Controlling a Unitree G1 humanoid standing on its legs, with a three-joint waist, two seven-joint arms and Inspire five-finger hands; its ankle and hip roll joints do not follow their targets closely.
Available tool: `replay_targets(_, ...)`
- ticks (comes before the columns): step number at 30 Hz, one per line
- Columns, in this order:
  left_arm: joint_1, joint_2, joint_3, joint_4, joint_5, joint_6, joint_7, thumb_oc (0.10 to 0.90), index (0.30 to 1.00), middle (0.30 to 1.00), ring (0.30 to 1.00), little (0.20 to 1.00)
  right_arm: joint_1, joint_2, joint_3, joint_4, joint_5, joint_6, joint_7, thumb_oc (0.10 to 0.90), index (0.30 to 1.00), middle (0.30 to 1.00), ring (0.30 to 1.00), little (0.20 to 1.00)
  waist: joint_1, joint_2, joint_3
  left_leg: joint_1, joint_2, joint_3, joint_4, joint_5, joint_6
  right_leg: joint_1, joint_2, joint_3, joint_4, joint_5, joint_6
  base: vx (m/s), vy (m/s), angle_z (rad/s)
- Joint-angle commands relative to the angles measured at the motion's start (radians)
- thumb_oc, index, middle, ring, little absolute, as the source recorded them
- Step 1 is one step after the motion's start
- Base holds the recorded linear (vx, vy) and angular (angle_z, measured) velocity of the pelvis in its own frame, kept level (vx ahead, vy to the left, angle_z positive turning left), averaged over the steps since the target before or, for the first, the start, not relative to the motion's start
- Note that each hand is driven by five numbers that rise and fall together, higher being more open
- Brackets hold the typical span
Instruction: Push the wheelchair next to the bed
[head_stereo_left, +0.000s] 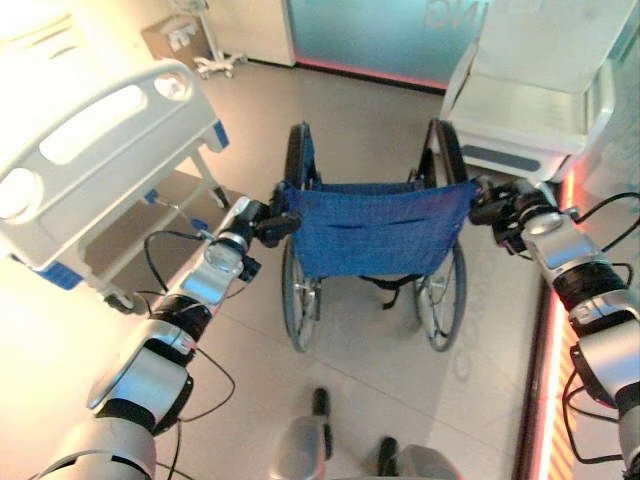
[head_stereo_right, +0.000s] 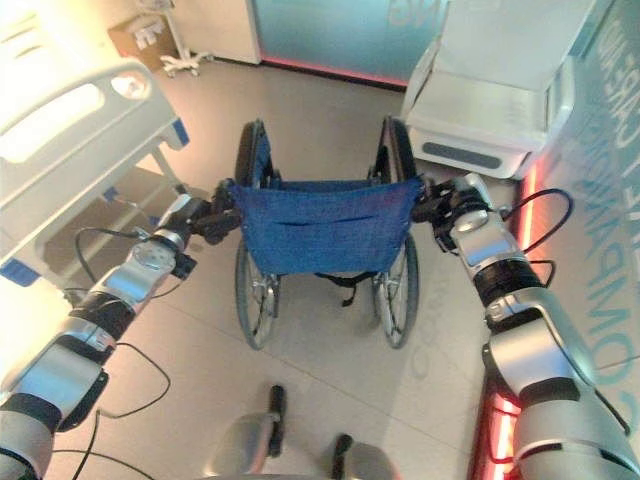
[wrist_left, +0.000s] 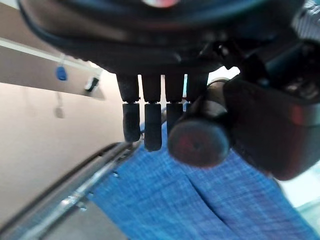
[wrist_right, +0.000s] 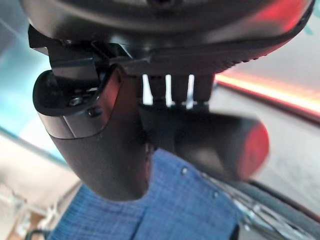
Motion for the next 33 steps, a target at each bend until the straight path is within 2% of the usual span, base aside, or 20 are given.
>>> replay_targets(1,0.029,0.046,0.008,-0.039,0.068,0.01,0.015,0.4,0.3,0.3,0.3,0.3,0.054,0.073,0.071,-0.07,-0.046,-0.094,0.095,0.4,0.3,0.3,0.3,0.3,0.01,-0.044,-0.002,-0.053,-0.086,-0.013,0.05,0.056,0.113,0.164,0.005,0.076,-0.073,-0.022,0.055,0.3,0.158,-0.62)
replay_targets(4,0.056,0.057,0.019,-0.056,0.075,0.025,-0.01,0.4,0.3,0.3,0.3,0.3,0.089,0.083,0.049,-0.051,-0.063,-0.117,0.088,0.4,0.3,0.3,0.3,0.3,0.035,-0.062,-0.028,-0.031,-0.099,-0.031,0.121,-0.03,0.147,0.181,-0.054,0.042,-0.043,-0.024,0.086,0.44,0.208,-0.29)
replay_targets(5,0.073,0.06,0.021,-0.068,0.09,0.031,-0.019,0.4,0.3,0.3,0.3,0.3,0.109,0.095,0.039,-0.052,-0.078,-0.131,0.072,0.4,0.3,0.3,0.3,0.3,0.045,-0.069,-0.043,-0.002,-0.106,-0.035,0.117,-0.044,0.162,0.186,-0.085,0.019,-0.017,-0.012,0.109,0.41,0.213,-0.22)
replay_targets(7,0.079,0.064,0.021,-0.078,0.098,0.034,-0.022,0.4,0.3,0.3,0.3,0.3,0.117,0.104,0.033,-0.055,-0.078,-0.129,0.061,0.4,0.3,0.3,0.3,0.3,0.053,-0.074,-0.051,0.011,-0.115,-0.038,0.113,-0.047,0.169,0.195,-0.105,0.011,-0.003,0.003,0.126,0.3,0.19,-0.15)
replay_targets(9,0.084,0.067,0.019,-0.087,0.105,0.029,-0.019,0.4,0.3,0.3,0.3,0.3,0.116,0.122,0.022,-0.039,-0.073,-0.113,0.057,0.4,0.3,0.3,0.3,0.3,0.064,-0.083,-0.063,0.022,-0.131,-0.042,0.108,-0.057,0.185,0.194,-0.139,0.003,0.029,0.044,0.146,0.27,0.229,-0.07)
replay_targets(13,0.071,0.06,0.0,-0.094,0.139,0.033,-0.036,0.4,0.3,0.3,0.3,0.3,0.095,0.139,0.007,0.035,-0.104,-0.152,0.067,0.4,0.3,0.3,0.3,0.3,0.092,-0.087,-0.087,0.033,-0.168,-0.054,0.093,-0.07,0.216,0.196,-0.177,0.003,0.149,0.145,0.151,0.25,0.203,-0.24)
replay_targets(15,0.068,0.055,-0.019,-0.085,0.156,0.023,-0.047,0.4,0.3,0.3,0.3,0.3,0.098,0.138,0.003,0.055,-0.098,-0.167,0.064,0.4,0.3,0.3,0.3,0.3,0.087,-0.092,-0.104,0.046,-0.191,-0.063,0.086,-0.08,0.235,0.167,-0.156,0.027,0.227,0.198,0.158,0.3,0.162,-0.11)
replay_targets(17,0.081,0.046,-0.027,-0.082,0.165,0.019,-0.041,0.4,0.3,0.3,0.3,0.3,0.106,0.14,0.008,0.06,-0.095,-0.174,0.079,0.4,0.3,0.3,0.3,0.3,0.063,-0.095,-0.113,0.086,-0.206,-0.07,0.084,-0.1,0.247,0.082,-0.147,0.052,0.263,0.239,0.16,0.34,0.109,0.15)
replay_targets(18,0.085,0.043,-0.027,-0.082,0.165,0.017,-0.038,0.4,0.3,0.3,0.3,0.3,0.106,0.14,0.011,0.06,-0.098,-0.178,0.082,0.4,0.3,0.3,0.3,0.3,0.058,-0.09,-0.116,0.092,-0.202,-0.072,0.084,-0.102,0.248,0.062,-0.138,0.057,0.255,0.241,0.157,0.44,0.059,0.36)
replay_targets(19,0.099,0.035,-0.023,-0.079,0.165,0.011,-0.029,0.4,0.3,0.3,0.3,0.3,0.105,0.134,0.022,0.051,-0.124,-0.18,0.088,0.4,0.3,0.3,0.3,0.3,0.022,-0.076,-0.102,0.146,-0.202,-0.092,0.081,-0.117,0.25,-0.048,-0.113,0.069,0.221,0.208,0.144,0.36,0.013,0.34)
replay_targets(20,0.102,0.033,-0.022,-0.079,0.165,0.009,-0.028,0.4,0.3,0.3,0.3,0.3,0.104,0.13,0.024,0.044,-0.137,-0.177,0.092,0.4,0.3,0.3,0.3,0.3,0.01,-0.068,-0.099,0.16,-0.199,-0.101,0.076,-0.119,0.251,-0.096,-0.102,0.072,0.193,0.211,0.139,0.44,-0.038,0.21)
replay_targets(21,0.105,0.034,-0.019,-0.082,0.165,0.006,-0.03,0.4,0.3,0.3,0.3,0.3,0.104,0.122,0.03,0.032,-0.153,-0.173,0.093,0.4,0.3,0.3,0.3,0.3,-0.013,-0.069,-0.084,0.186,-0.206,-0.113,0.082,-0.14,0.253,-0.175,-0.114,0.072,0.149,0.238,0.142,0.37,-0.106,0.16)
replay_targets(22,0.097,0.039,-0.016,-0.086,0.166,0.007,-0.036,0.4,0.3,0.3,0.3,0.3,0.096,0.112,0.039,0.016,-0.163,-0.169,0.089,0.4,0.3,0.3,0.3,0.3,-0.04,-0.081,-0.057,0.212,-0.221,-0.126,0.095,-0.176,0.258,-0.267,-0.143,0.073,0.095,0.313,0.158,0.41,-0.165,0.05)
replay_targets(23,0.085,0.043,-0.018,-0.087,0.163,0.007,-0.043,0.4,0.3,0.3,0.3,0.3,0.084,0.105,0.045,0.006,-0.171,-0.161,0.086,0.4,0.3,0.3,0.3,0.3,-0.055,-0.093,-0.041,0.223,-0.235,-0.135,0.11,-0.204,0.261,-0.302,-0.156,0.075,0.03,0.344,0.171,0.35,-0.169,0.2)
replay_targets(24,0.077,0.045,-0.019,-0.087,0.161,0.006,-0.047,0.4,0.3,0.3,0.3,0.3,0.077,0.101,0.047,0.0,-0.176,-0.155,0.087,0.4,0.3,0.3,0.3,0.3,-0.064,-0.098,-0.035,0.23,-0.241,-0.141,0.117,-0.218,0.263,-0.311,-0.162,0.074,-0.012,0.361,0.179,0.34,-0.169,0.45)
replay_targets(26,0.047,0.047,-0.028,-0.088,0.15,0.01,-0.061,0.4,0.3,0.3,0.3,0.3,0.045,0.081,0.046,-0.021,-0.181,-0.118,0.102,0.4,0.3,0.3,0.3,0.3,-0.092,-0.109,-0.021,0.268,-0.256,-0.176,0.127,-0.261,0.263,-0.324,-0.176,0.084,-0.203,0.405,0.208,0.46,-0.205,0.96)
replay_targets(27,0.042,0.045,-0.028,-0.088,0.149,0.011,-0.065,0.4,0.3,0.3,0.3,0.3,0.037,0.078,0.045,-0.022,-0.185,-0.11,0.108,0.4,0.3,0.3,0.3,0.3,-0.094,-0.109,-0.021,0.273,-0.255,-0.182,0.131,-0.269,0.262,-0.324,-0.177,0.088,-0.221,0.406,0.21,0.51,-0.24,0.94)
replay_targets(29,0.037,0.044,-0.024,-0.09,0.149,0.014,-0.076,0.4,0.3,0.3,0.3,0.3,0.021,0.07,0.045,-0.027,-0.195,-0.092,0.126,0.4,0.3,0.3,0.3,0.3,-0.098,-0.111,-0.022,0.278,-0.251,-0.189,0.146,-0.289,0.262,-0.32,-0.178,0.095,-0.236,0.407,0.211,0.31,-0.175,0.67)
replay_targets(32,0.034,0.046,-0.012,-0.101,0.162,0.007,-0.111,0.4,0.3,0.3,0.3,0.3,-0.008,0.043,0.052,-0.026,-0.203,-0.066,0.143,0.4,0.3,0.3,0.3,0.3,-0.106,-0.13,-0.034,0.28,-0.231,-0.194,0.209,-0.356,0.262,-0.333,-0.175,0.126,-0.134,0.388,0.2,0.41,-0.324,0.52)
replay_targets(33,0.035,0.039,-0.012,-0.1,0.159,0.013,-0.113,0.4,0.3,0.3,0.3,0.3,-0.013,0.036,0.054,-0.012,-0.196,-0.073,0.152,0.4,0.3,0.3,0.3,0.3,-0.108,-0.13,-0.045,0.306,-0.212,-0.204,0.203,-0.365,0.248,-0.327,-0.171,0.119,-0.114,0.381,0.202,0.43,-0.387,0.63)
